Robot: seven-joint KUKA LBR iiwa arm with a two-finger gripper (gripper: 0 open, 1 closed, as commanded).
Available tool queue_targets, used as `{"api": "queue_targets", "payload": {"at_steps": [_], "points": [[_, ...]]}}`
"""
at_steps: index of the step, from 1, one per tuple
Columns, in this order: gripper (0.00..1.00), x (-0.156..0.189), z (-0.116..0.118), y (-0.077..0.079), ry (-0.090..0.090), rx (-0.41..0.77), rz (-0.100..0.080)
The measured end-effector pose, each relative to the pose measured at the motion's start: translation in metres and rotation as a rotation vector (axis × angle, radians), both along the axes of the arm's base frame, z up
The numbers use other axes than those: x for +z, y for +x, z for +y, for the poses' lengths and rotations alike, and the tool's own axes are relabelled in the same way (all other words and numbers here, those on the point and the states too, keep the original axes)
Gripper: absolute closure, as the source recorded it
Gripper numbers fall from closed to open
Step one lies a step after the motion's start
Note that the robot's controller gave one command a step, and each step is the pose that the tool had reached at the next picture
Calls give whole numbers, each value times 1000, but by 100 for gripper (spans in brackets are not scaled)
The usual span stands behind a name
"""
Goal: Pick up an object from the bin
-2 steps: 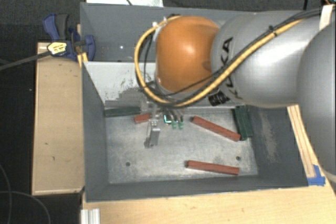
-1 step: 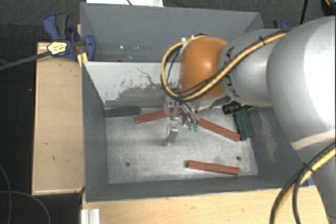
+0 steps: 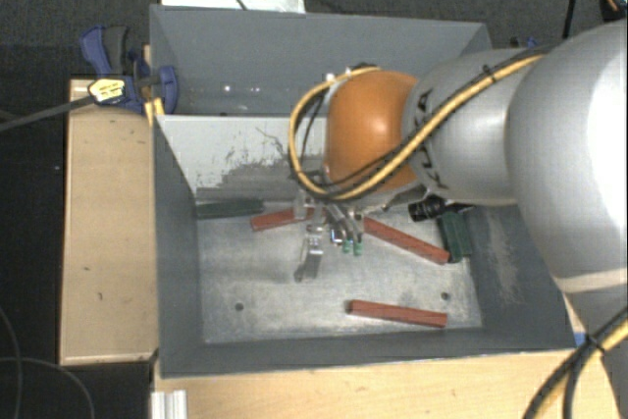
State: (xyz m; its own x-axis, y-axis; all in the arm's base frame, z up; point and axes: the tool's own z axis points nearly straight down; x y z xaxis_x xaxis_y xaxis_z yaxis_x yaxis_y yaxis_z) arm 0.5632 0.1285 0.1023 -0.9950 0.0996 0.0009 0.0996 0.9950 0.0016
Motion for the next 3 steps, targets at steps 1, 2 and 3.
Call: {"api": "queue_targets", "payload": {"at_steps": [1, 2, 3], "points": [[0, 0, 0, 28, 0, -146, -6], [0, -32, 41, 24, 0, -328, 2], [0, -32, 41, 25, -1, -329, 0]]}}
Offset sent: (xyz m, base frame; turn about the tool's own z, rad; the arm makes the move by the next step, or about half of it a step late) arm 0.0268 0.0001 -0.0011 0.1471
